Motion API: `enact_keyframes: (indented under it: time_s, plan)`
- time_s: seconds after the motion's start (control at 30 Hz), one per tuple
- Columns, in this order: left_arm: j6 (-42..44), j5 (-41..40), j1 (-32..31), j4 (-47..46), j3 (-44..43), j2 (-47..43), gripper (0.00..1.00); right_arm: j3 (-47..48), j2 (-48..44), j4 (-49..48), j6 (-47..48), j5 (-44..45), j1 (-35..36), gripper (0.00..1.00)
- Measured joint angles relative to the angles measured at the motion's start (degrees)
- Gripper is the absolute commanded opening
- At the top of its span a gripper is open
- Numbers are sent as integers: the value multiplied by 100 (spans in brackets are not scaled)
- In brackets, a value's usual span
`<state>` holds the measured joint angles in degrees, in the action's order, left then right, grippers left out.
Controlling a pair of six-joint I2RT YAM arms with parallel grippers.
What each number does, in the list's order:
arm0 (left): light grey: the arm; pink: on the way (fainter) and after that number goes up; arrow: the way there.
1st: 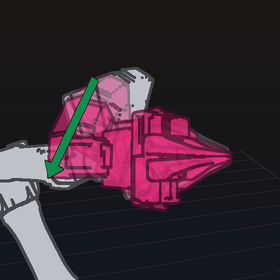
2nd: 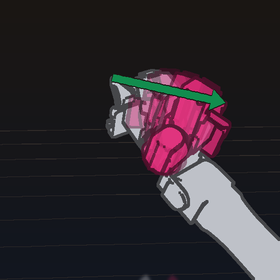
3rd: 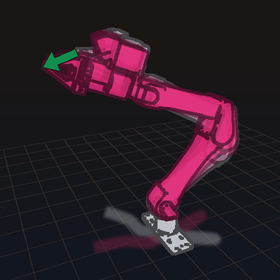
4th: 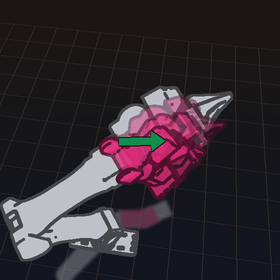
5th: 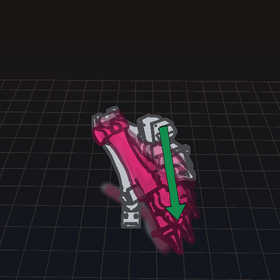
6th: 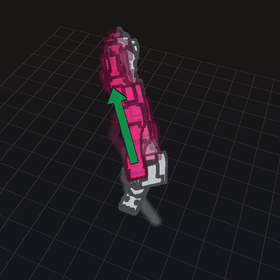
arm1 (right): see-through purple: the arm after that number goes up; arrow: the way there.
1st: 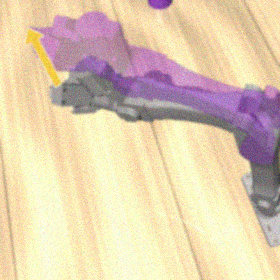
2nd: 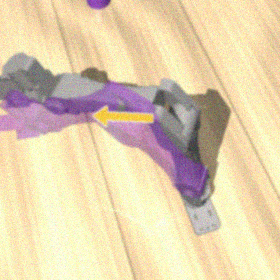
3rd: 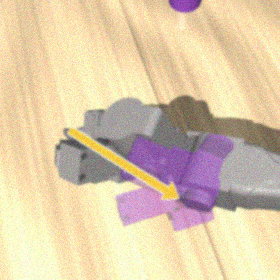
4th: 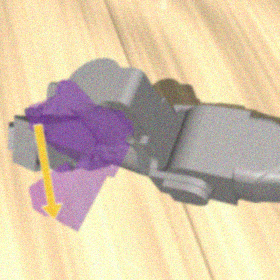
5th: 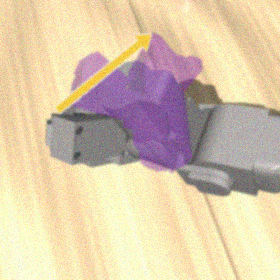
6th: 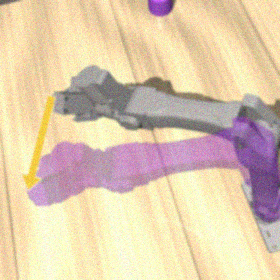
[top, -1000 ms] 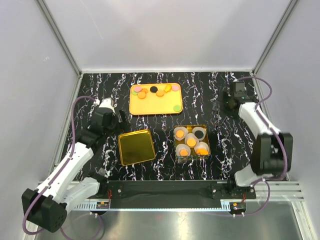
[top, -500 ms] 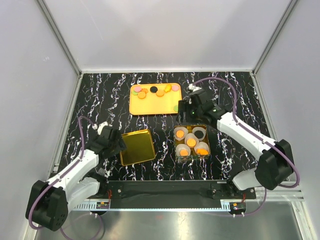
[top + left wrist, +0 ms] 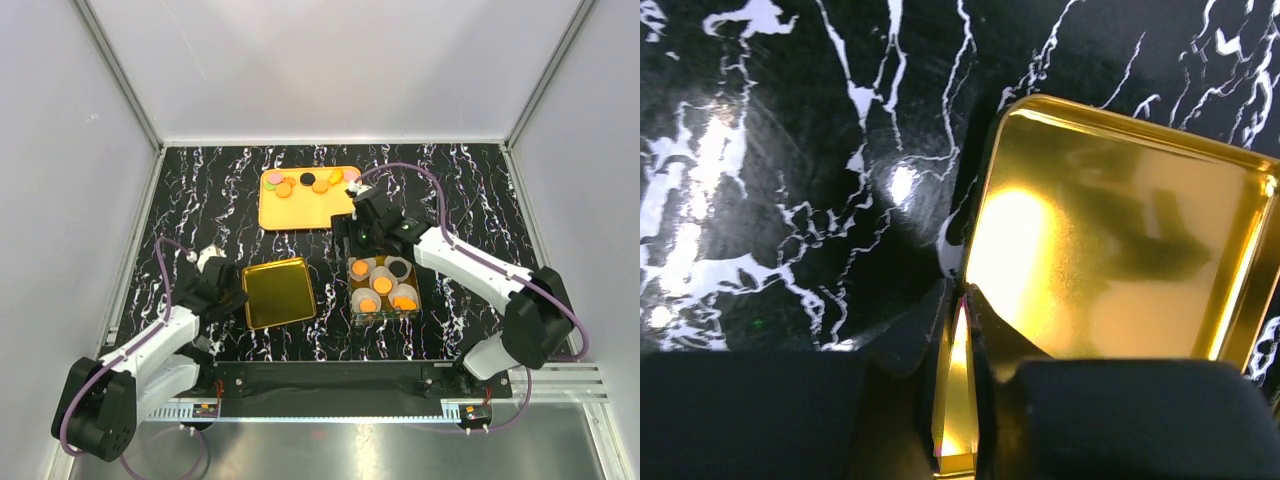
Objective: Pack the cookies
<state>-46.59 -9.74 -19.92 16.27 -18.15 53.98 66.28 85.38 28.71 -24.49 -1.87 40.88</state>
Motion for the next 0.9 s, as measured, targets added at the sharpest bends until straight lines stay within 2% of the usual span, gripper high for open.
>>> enact_keyframes:
  time_s: [0.03, 0.33, 0.63, 0.9]
  plan:
    - [9, 39, 0, -55, 0, 50, 0, 63, 94, -11, 2, -79, 35, 84]
    - [417, 332, 11, -42, -136, 57, 0, 776, 1023, -28, 90, -411, 144, 84]
    - [664, 533, 46, 92, -435, -437, 0, 1246, 1788, -15, 210, -590, 144, 84]
    - [669, 743, 127, 173, -437, -614, 0, 1244, 1958, -94, 188, -1010, 144, 84]
